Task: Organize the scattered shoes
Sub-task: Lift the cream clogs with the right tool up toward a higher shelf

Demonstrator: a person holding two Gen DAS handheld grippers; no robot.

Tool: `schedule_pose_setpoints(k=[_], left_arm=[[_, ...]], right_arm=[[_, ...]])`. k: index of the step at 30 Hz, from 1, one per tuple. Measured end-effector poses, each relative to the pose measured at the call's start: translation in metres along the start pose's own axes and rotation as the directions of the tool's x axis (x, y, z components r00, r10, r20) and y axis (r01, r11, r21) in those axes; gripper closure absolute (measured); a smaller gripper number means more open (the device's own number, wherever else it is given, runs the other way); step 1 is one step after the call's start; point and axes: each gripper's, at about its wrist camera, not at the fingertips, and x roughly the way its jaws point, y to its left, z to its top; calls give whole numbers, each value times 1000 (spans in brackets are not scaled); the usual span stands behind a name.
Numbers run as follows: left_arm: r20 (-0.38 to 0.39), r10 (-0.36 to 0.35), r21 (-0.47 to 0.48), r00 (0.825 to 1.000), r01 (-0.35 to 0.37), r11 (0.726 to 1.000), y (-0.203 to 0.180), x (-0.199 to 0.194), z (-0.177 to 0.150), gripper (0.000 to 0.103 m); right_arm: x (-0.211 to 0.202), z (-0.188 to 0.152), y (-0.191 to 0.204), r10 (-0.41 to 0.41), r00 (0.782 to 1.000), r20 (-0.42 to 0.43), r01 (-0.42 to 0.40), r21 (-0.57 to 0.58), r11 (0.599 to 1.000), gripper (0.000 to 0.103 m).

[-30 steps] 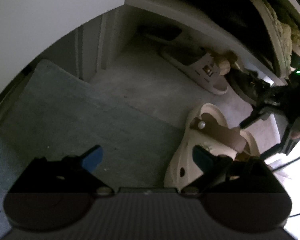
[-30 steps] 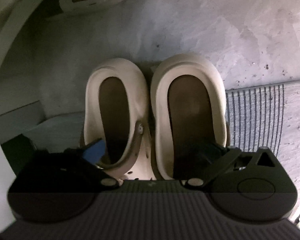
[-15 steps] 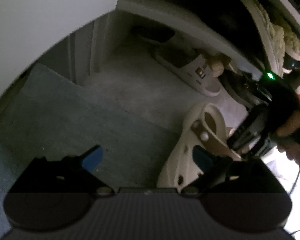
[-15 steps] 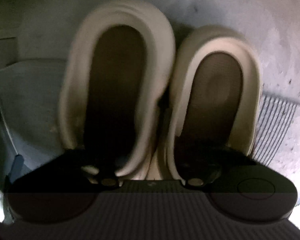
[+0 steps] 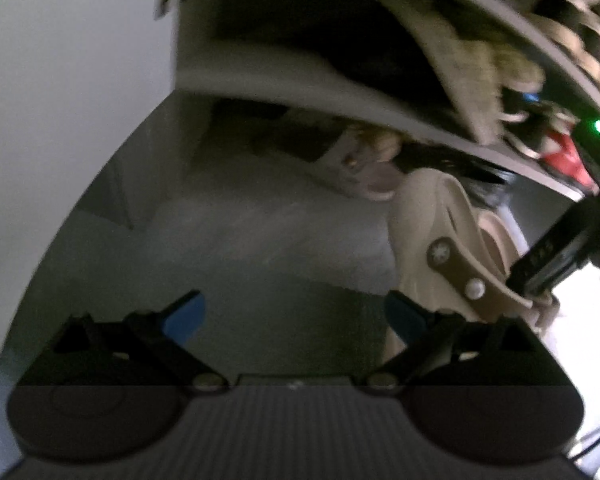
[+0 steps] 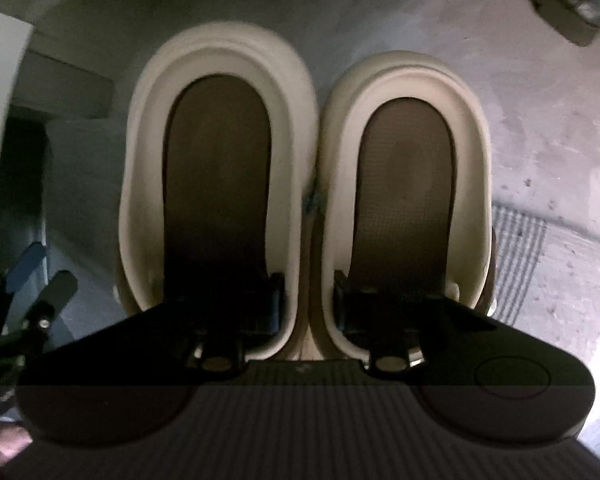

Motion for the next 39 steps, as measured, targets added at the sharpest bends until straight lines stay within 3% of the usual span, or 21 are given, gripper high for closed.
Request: schedule_pose_setpoints(k=[5,10,13,15,18,23,28,34,39], left_arm=[[-31,-8,30,1000,9,1000,-22,-30,17,6],[4,-51,135,999,50,990,-51,-88,34,6],[11,-44,239,999,41,970,-74,-129,30,6],[-2,-40,263,999,39,964,-84,-147,26,6],[-28,-16,278,999,23,960,-101,-171,19,5],[-66,-10,318,998,31,948,-147,-179,28,5],[-9,-29,312,1000,30,950,-196,-188,59,5],[57,12,281,998,-28,959,-245,-186,113,5],[43,33,218,999,-42,975,-265,-160,154,5]], right_arm=[[-35,-18,-4,28,996,86,-31,27,999,75],[-99,-38,4,37,991,131,-46,64,997,75],[-139,-48,7,35,988,152,-48,82,995,75],[-176,-51,14,20,981,192,-34,69,997,75],[-200,-47,16,12,973,228,-28,64,998,75],[-276,-44,28,33,954,299,-49,45,998,76],[-349,-34,45,69,937,342,-72,-4,997,76],[-400,2,51,67,922,380,-61,-26,998,75],[-416,49,50,51,920,388,-40,-36,999,76]])
